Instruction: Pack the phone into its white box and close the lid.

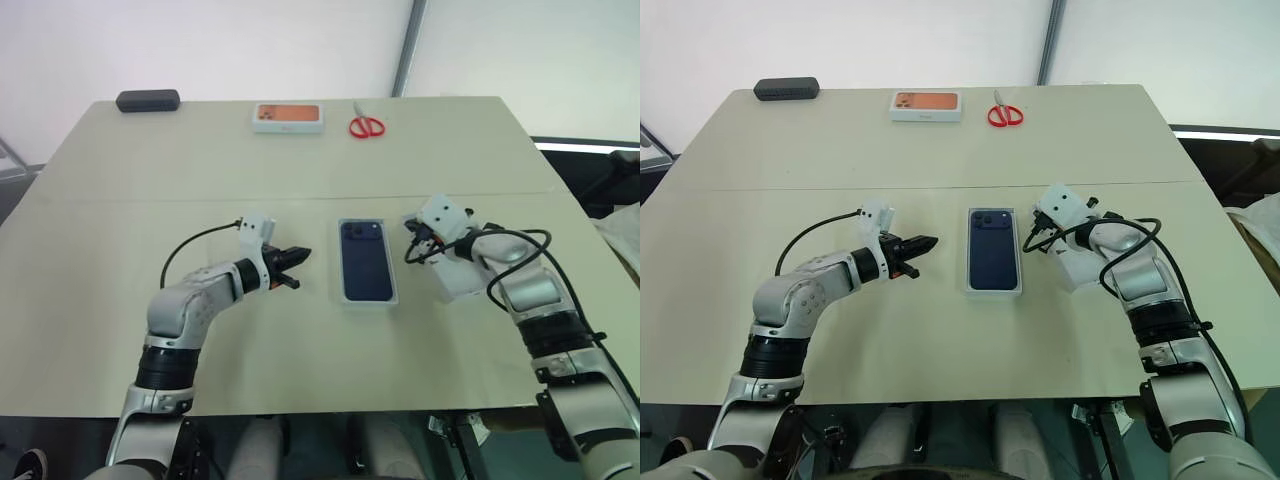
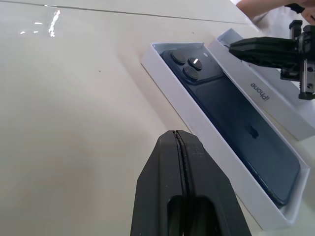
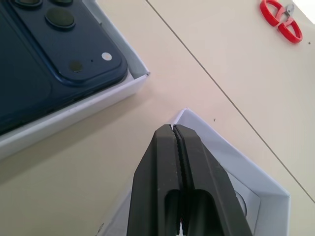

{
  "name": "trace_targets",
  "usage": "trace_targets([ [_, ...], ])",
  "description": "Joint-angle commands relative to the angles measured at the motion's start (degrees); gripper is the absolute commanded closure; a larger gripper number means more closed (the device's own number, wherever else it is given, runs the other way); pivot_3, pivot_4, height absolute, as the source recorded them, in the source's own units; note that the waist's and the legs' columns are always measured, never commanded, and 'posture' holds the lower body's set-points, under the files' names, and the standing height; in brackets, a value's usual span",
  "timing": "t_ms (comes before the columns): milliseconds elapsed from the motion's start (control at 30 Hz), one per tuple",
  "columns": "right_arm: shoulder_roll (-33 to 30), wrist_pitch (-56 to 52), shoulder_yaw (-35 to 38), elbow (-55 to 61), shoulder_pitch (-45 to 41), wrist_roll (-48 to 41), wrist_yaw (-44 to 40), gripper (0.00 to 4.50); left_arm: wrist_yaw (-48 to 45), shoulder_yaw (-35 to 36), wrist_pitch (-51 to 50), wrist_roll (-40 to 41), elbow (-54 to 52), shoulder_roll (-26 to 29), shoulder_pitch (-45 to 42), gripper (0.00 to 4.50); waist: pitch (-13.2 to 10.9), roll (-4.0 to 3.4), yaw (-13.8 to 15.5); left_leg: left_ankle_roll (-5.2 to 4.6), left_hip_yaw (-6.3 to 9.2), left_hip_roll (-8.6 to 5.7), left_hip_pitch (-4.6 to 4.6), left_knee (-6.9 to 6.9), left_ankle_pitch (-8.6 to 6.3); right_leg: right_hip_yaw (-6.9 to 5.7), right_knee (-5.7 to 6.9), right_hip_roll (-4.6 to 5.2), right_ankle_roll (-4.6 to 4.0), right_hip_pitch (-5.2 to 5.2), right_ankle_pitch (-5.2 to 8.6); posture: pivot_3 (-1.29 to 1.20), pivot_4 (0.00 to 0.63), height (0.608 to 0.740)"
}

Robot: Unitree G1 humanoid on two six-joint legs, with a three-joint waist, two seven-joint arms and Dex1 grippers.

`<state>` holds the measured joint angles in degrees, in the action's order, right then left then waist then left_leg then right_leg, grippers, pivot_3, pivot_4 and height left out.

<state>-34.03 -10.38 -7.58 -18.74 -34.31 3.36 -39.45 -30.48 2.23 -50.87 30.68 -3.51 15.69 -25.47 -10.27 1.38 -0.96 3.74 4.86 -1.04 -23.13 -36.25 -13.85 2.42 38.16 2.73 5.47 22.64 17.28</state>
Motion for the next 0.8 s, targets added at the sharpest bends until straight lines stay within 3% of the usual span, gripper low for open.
trace_targets([
  [33, 0.64, 1.03, 2.97, 2.33, -2.03, -2.36, 0.14, 4.45, -0.09, 1.35, 0.05, 1.49, -2.21, 0.14, -0.52, 4.47, 0.00, 0.00, 0.02, 0.00, 0.00, 0.00, -0.01, 0.00, 0.00, 0.00, 0.01, 0.00, 0.00, 0.00, 0.00, 0.00, 0.150, 0.740],
  [800, 0.72, 6.02, 0.07, -7.40, -2.74, 4.87, 3.80, 4.45, -4.13, -2.06, 7.20, 0.03, -5.09, 3.02, -1.20, 4.47, 0.00, -0.02, 0.06, -0.01, -0.04, 0.00, 0.09, -0.05, 0.01, 0.00, 0.02, -0.01, -0.01, -0.12, 0.00, 0.00, 0.150, 0.740],
])
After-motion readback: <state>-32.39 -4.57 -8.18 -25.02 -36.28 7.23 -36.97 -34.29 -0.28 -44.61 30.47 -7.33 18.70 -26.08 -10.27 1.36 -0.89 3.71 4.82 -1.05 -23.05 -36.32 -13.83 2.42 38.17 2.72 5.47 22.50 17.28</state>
